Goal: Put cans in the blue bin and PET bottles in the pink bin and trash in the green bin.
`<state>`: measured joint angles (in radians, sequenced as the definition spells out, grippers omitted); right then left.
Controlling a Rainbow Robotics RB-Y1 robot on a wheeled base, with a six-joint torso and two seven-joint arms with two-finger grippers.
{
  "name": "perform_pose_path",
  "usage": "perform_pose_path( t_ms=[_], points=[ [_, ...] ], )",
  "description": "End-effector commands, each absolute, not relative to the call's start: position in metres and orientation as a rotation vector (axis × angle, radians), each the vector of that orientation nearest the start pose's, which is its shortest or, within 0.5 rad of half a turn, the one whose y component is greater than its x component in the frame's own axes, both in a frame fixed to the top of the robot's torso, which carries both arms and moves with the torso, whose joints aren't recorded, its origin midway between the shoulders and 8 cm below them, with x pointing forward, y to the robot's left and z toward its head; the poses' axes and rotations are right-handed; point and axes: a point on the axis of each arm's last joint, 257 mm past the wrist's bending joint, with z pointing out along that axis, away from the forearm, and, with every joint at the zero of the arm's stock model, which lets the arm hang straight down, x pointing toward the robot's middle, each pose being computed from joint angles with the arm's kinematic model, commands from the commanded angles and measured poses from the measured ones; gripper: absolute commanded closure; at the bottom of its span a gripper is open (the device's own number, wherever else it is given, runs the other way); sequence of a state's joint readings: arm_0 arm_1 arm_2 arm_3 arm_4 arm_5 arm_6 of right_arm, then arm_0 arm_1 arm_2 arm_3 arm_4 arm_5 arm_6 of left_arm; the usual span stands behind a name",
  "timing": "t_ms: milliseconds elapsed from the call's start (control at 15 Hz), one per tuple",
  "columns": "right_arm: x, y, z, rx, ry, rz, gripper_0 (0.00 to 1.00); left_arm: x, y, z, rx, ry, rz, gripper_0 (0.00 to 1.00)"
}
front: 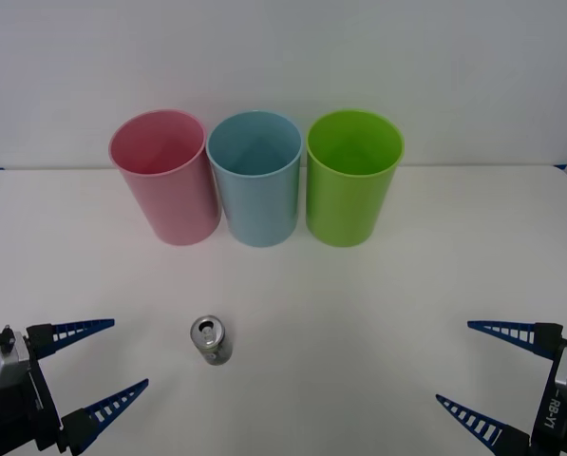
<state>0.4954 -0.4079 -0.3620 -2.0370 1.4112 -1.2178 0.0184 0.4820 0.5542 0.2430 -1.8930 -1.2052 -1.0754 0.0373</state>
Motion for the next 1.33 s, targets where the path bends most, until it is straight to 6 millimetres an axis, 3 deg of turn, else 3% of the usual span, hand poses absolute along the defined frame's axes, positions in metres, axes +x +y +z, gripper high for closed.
perform_pose_path(
  t_ms=[67, 267, 400, 867, 1333],
  points=[
    [0.293, -0.230, -0.231, -1.046, 1.608, 0.413, 0.00, 0.305, 0.250, -0.245, 0.850, 1.644, -0.587, 0.00],
    [0.293, -0.230, -0.231, -1.046, 1.608, 0.413, 0.00, 0.301, 0.267, -0.244, 0.860, 1.648, -0.582, 0.00],
    [0.293, -0.230, -0.231, -1.046, 1.608, 0.413, 0.00, 0.298, 0.273, -0.255, 0.837, 1.671, -0.590, 0.00],
    [0.293, -0.230, -0.231, -1.046, 1.608, 0.413, 0.00, 0.298, 0.254, -0.299, 0.852, 1.622, -0.617, 0.00],
    [0.293, -0.230, -0.231, -1.046, 1.608, 0.413, 0.00, 0.313, 0.228, -0.325, 0.839, 1.609, -0.684, 0.00]
  ],
)
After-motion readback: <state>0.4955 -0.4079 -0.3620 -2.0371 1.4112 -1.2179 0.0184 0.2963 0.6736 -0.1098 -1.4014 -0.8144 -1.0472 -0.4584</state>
